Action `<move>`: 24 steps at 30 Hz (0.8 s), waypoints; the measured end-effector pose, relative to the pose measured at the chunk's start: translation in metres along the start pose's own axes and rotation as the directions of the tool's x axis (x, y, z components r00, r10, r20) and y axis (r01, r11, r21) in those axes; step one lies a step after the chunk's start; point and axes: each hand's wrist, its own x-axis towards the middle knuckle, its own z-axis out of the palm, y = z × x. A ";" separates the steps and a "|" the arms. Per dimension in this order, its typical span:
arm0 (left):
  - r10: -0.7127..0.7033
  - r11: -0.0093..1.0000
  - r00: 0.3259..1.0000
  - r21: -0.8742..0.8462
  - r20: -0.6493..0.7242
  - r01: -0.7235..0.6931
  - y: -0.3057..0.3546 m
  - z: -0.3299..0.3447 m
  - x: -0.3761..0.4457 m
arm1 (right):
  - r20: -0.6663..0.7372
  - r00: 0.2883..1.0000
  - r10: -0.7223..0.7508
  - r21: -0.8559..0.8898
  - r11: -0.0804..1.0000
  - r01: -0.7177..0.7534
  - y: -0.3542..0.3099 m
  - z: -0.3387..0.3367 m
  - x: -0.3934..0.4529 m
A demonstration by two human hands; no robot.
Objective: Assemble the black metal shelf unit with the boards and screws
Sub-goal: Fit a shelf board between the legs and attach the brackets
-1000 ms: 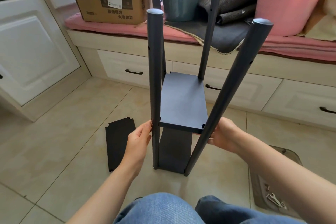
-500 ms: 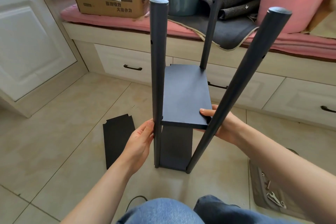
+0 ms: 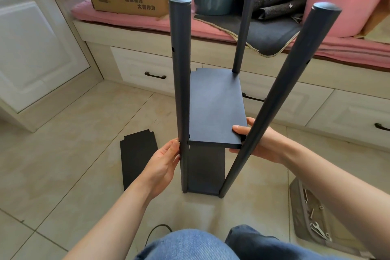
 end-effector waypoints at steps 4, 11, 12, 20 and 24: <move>-0.013 1.000 1.000 -0.013 0.004 0.014 -0.001 -0.002 0.002 | -0.005 1.000 0.001 -0.014 1.000 -0.001 0.002 0.001 0.002; -0.027 0.999 1.000 0.041 -0.004 0.027 -0.003 -0.002 0.005 | -0.025 1.000 -0.013 -0.008 1.000 0.013 0.005 0.002 0.002; -0.022 0.999 1.000 0.035 -0.009 0.022 -0.003 -0.003 0.006 | -0.027 1.000 -0.013 -0.004 1.000 0.012 0.005 0.003 0.002; -0.101 0.992 0.958 -0.103 -0.267 0.076 0.008 -0.001 0.006 | -0.027 0.999 -0.020 0.038 0.999 0.021 0.012 0.019 -0.004; -0.225 0.969 0.802 -0.214 -0.554 0.124 0.015 0.025 -0.009 | -0.165 0.986 -0.022 -0.036 0.999 0.016 0.016 0.032 -0.011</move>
